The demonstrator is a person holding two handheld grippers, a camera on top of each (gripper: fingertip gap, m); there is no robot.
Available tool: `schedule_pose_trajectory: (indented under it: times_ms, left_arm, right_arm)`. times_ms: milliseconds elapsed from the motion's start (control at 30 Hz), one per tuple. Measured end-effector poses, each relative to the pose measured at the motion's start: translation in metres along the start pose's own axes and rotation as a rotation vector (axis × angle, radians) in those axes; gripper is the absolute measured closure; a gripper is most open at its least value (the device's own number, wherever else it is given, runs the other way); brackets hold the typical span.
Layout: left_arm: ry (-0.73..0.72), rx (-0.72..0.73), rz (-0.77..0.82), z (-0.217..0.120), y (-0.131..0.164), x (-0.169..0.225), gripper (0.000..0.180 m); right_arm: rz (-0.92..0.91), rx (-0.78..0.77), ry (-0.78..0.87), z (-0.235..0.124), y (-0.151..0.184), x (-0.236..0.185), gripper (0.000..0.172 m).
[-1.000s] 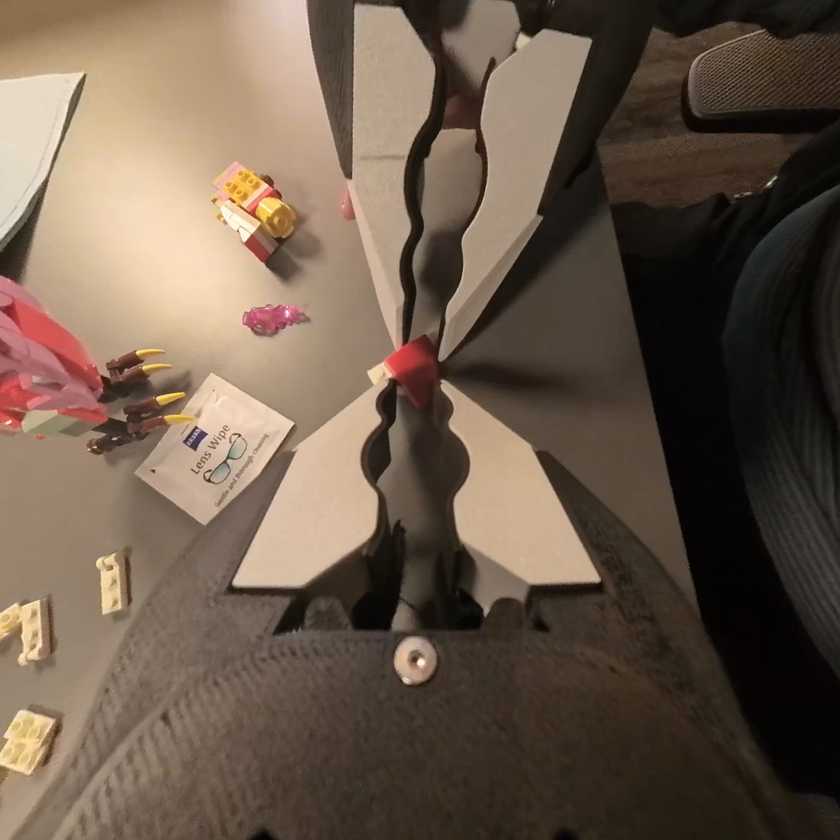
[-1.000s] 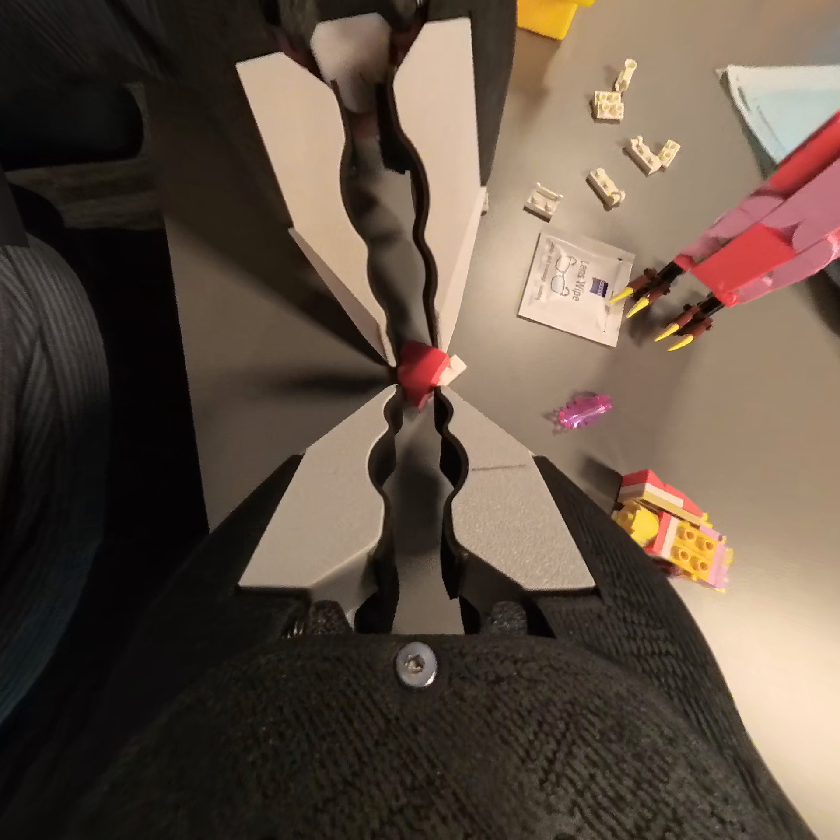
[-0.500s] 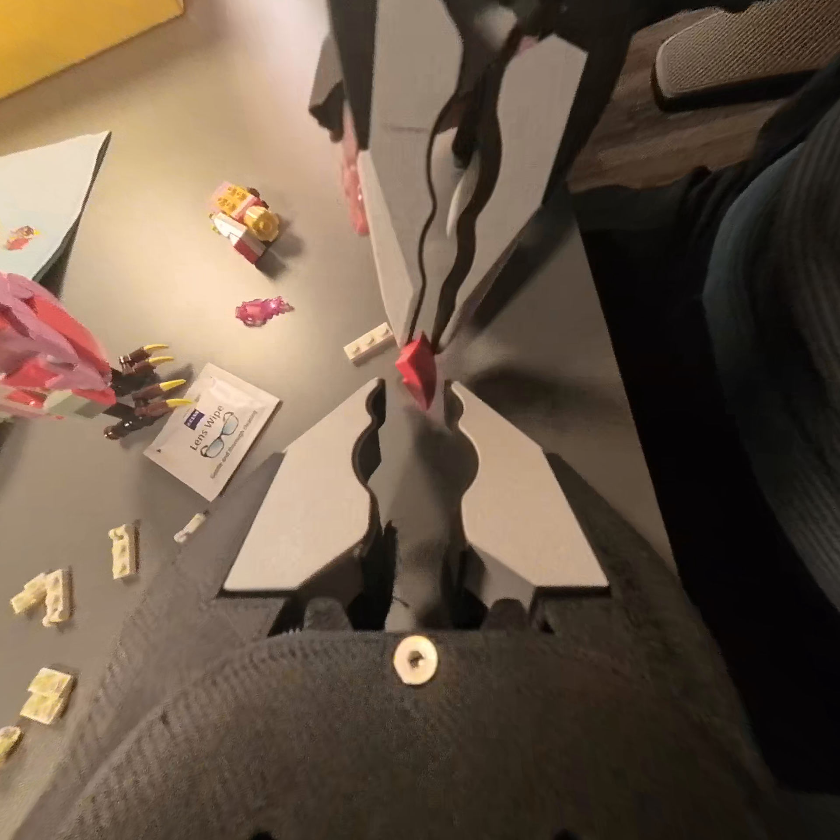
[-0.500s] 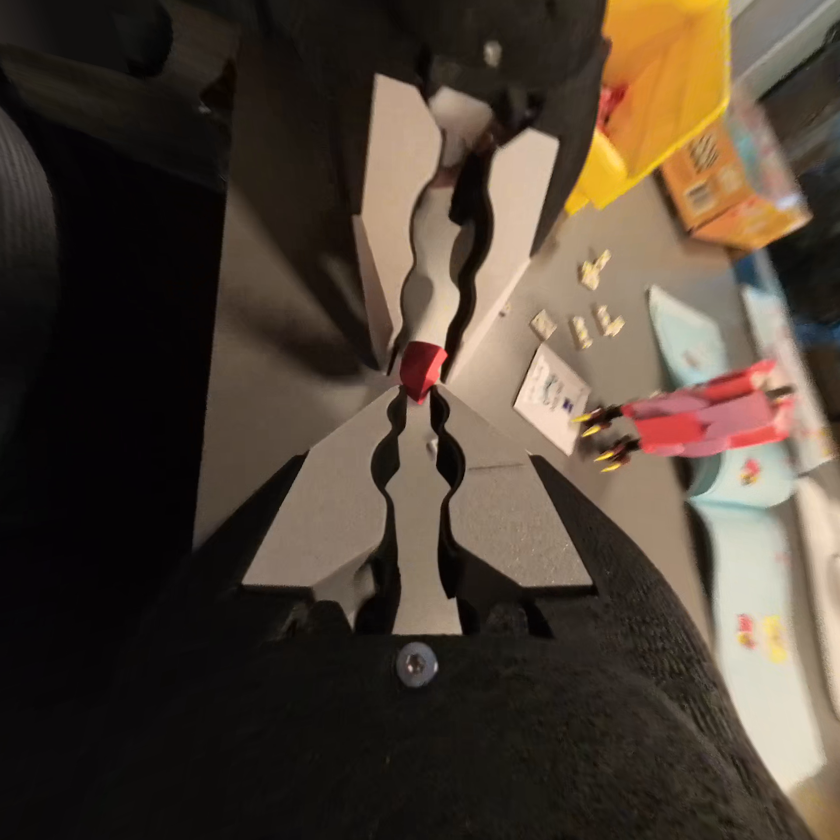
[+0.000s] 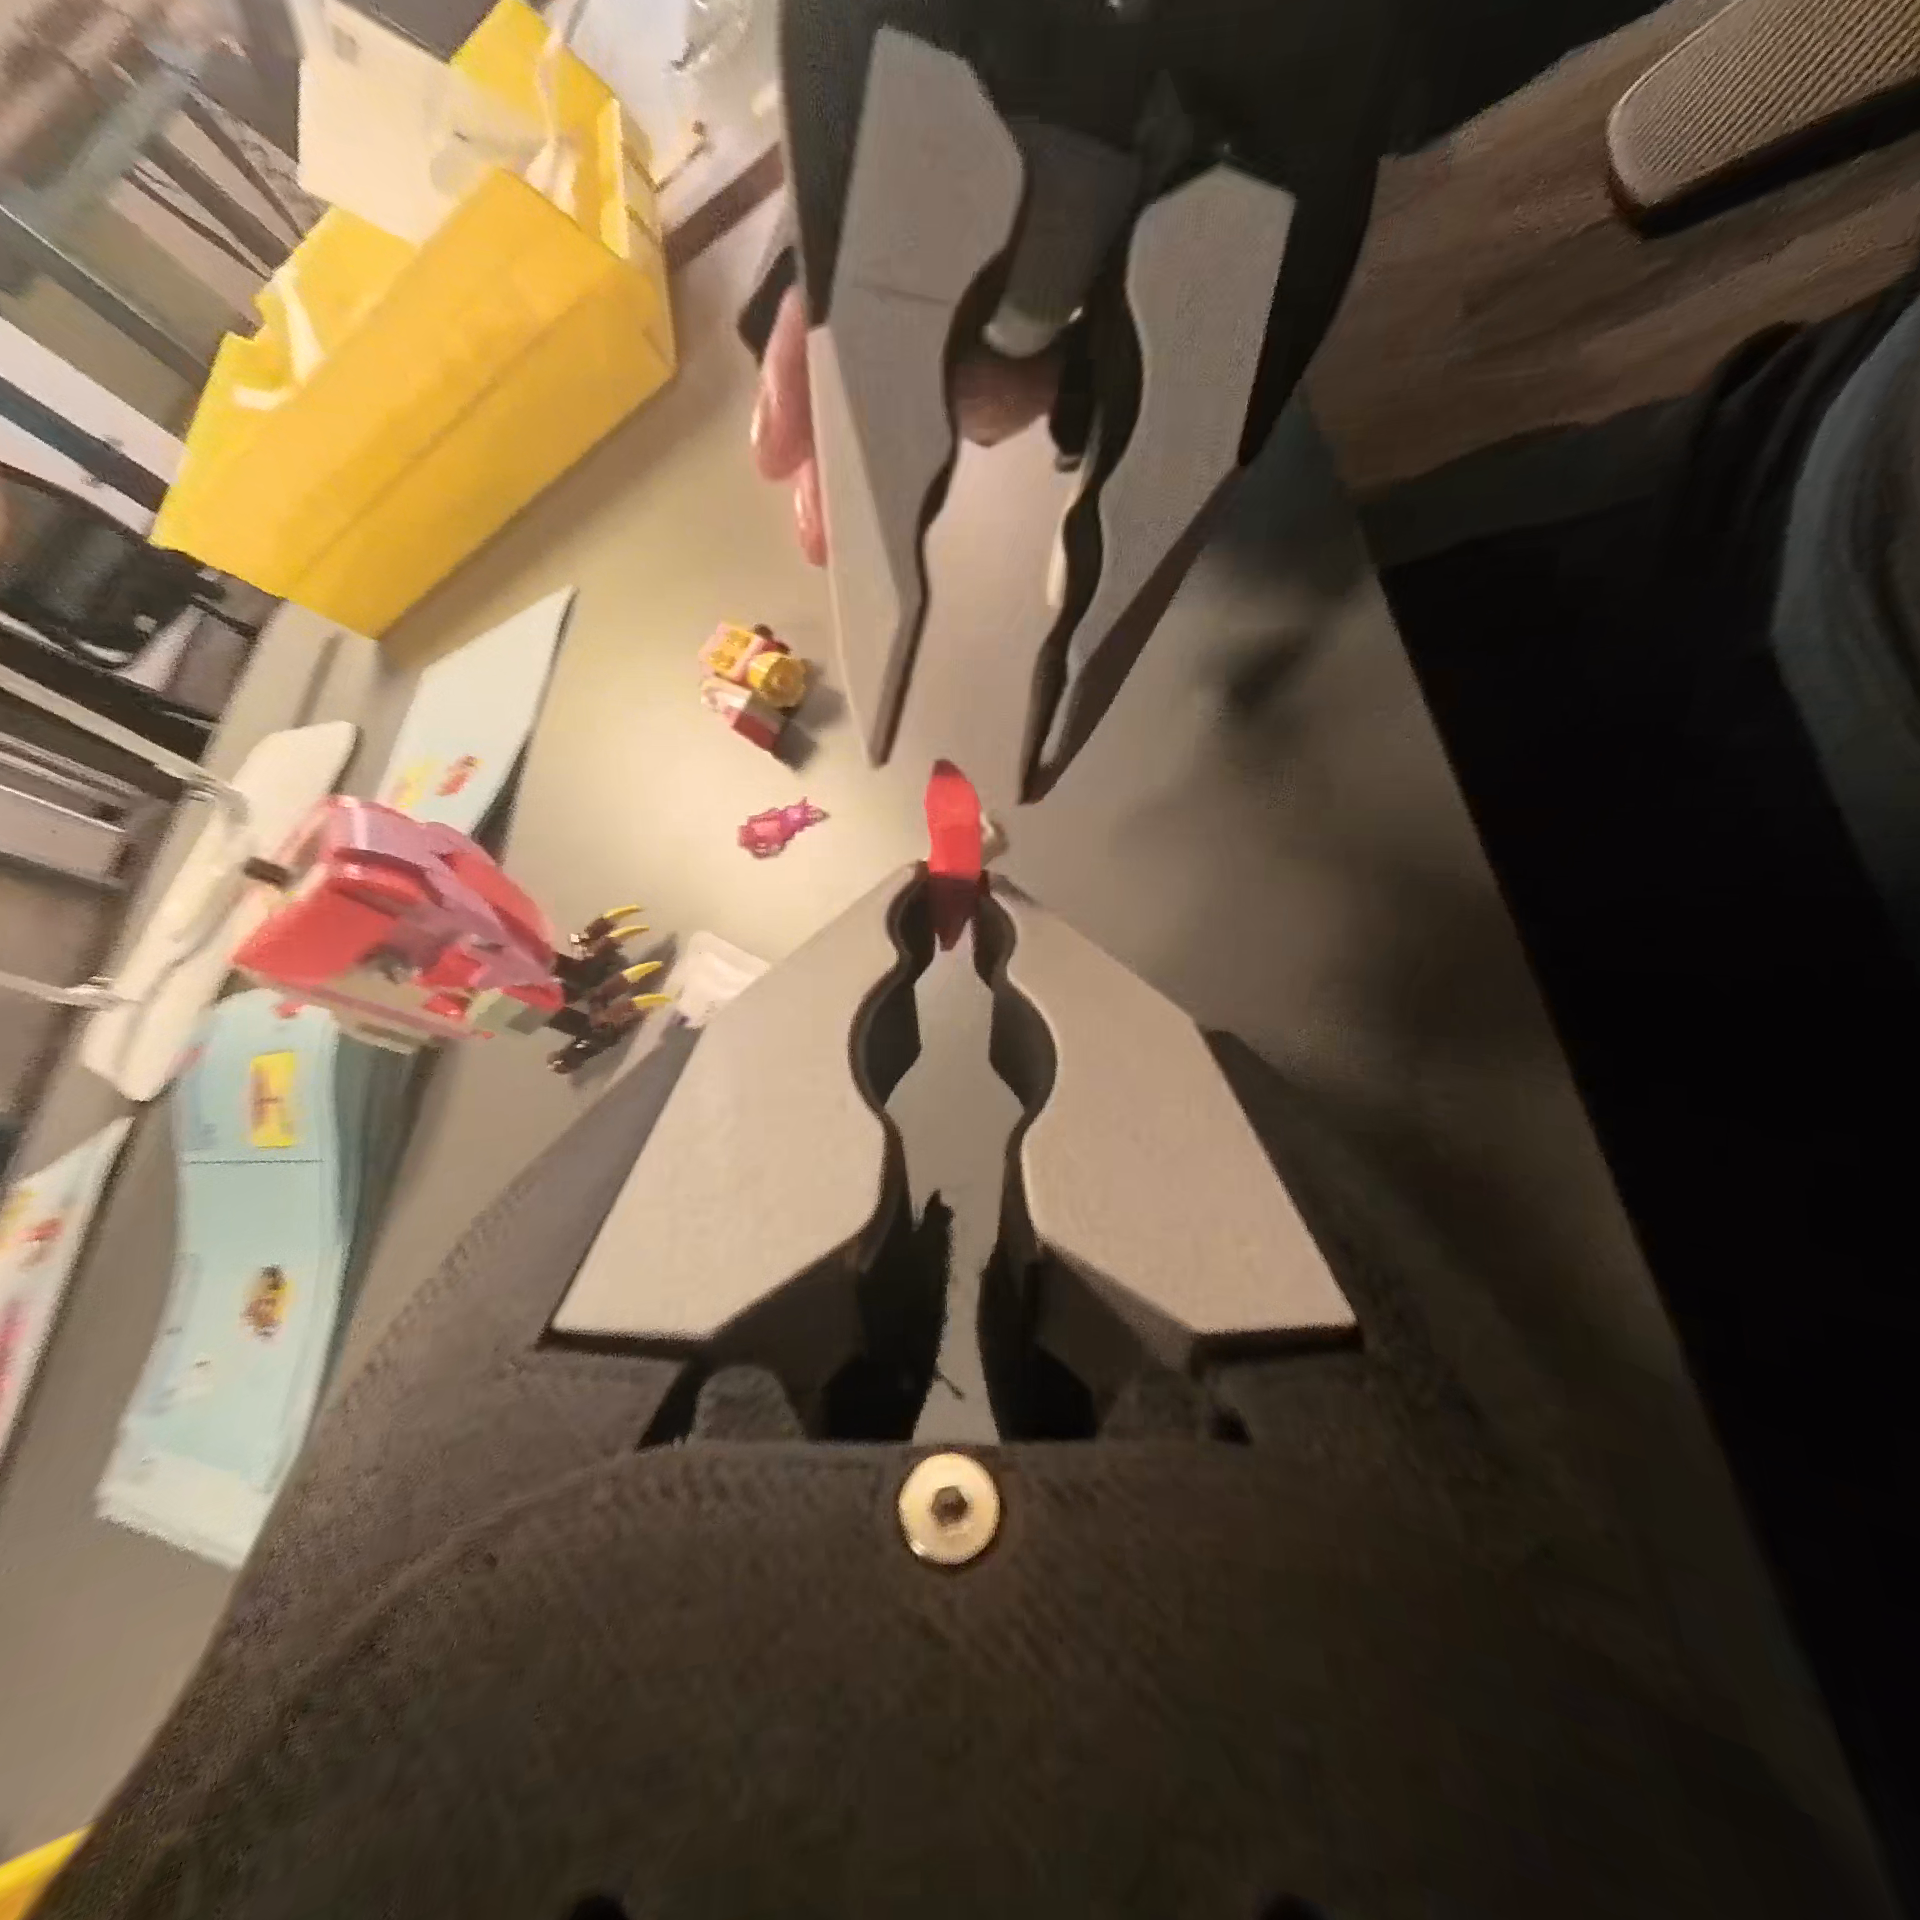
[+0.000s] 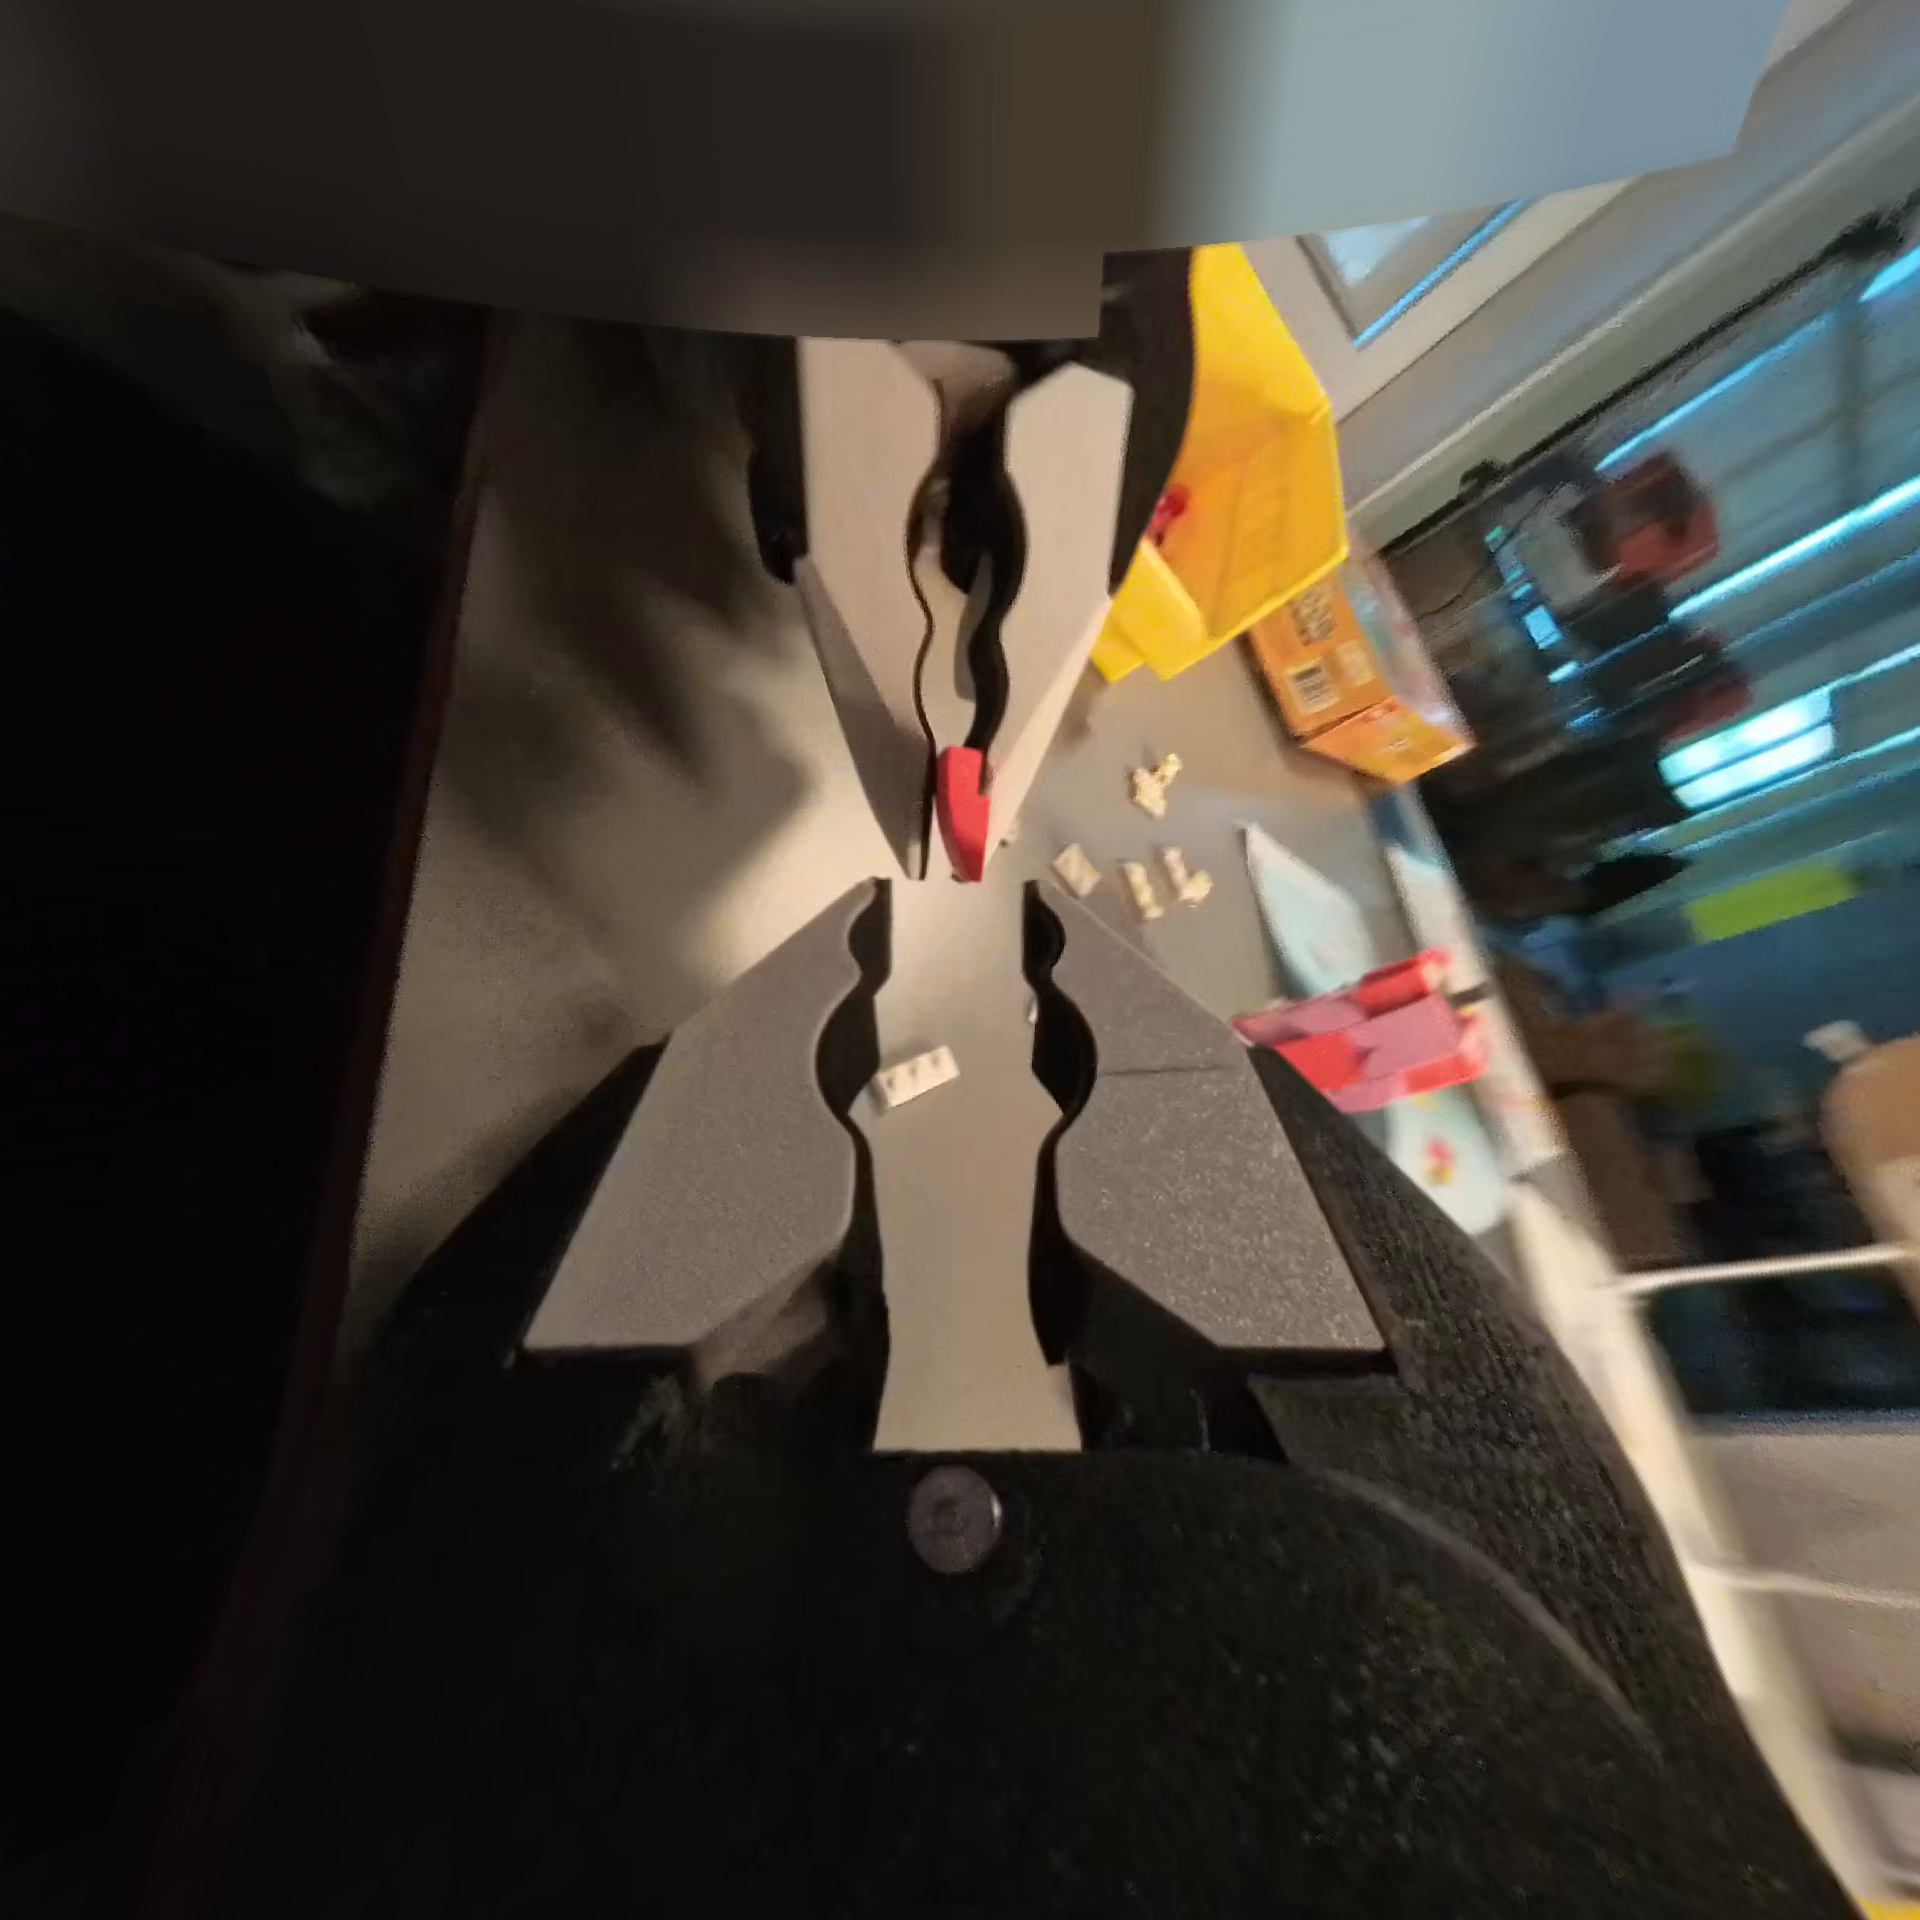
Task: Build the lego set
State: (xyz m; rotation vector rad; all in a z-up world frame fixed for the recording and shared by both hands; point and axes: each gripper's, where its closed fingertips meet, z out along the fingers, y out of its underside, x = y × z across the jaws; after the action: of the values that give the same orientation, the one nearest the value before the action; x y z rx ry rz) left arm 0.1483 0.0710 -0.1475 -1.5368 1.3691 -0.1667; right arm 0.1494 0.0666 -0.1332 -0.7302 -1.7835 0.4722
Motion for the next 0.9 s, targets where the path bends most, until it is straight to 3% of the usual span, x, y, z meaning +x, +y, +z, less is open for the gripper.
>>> schedule_pose_trajectory:
  times_ms: [100,333,467,567,767,900]
  left_arm:
    - [-0.051,0.006,0.075,-0.002,-0.002,-0.003,0.176]
    - [-0.060,-0.034,0.105,-0.001,0.008,-0.002,0.175]
    - [-0.167,-0.131,0.192,-0.004,0.022,-0.012,0.175]
    - [-0.236,-0.171,0.283,-0.003,0.023,-0.017,0.175]
    - [-0.220,-0.246,0.345,0.005,0.033,-0.012,0.175]
    - [-0.228,-0.263,0.342,0.006,0.036,-0.014,0.175]
  right_arm:
    - [0.214,0.033,-0.044,-0.003,0.004,0.004,0.142]
    - [0.317,0.007,-0.112,-0.003,0.011,-0.001,0.148]
    - [0.432,-0.094,-0.125,0.001,0.031,-0.002,0.145]
    - [0.495,-0.072,-0.139,0.004,0.027,0.001,0.144]
    - [0.495,0.001,-0.152,0.012,0.010,0.001,0.146]
    - [0.449,0.039,-0.068,0.014,0.009,0.014,0.149]
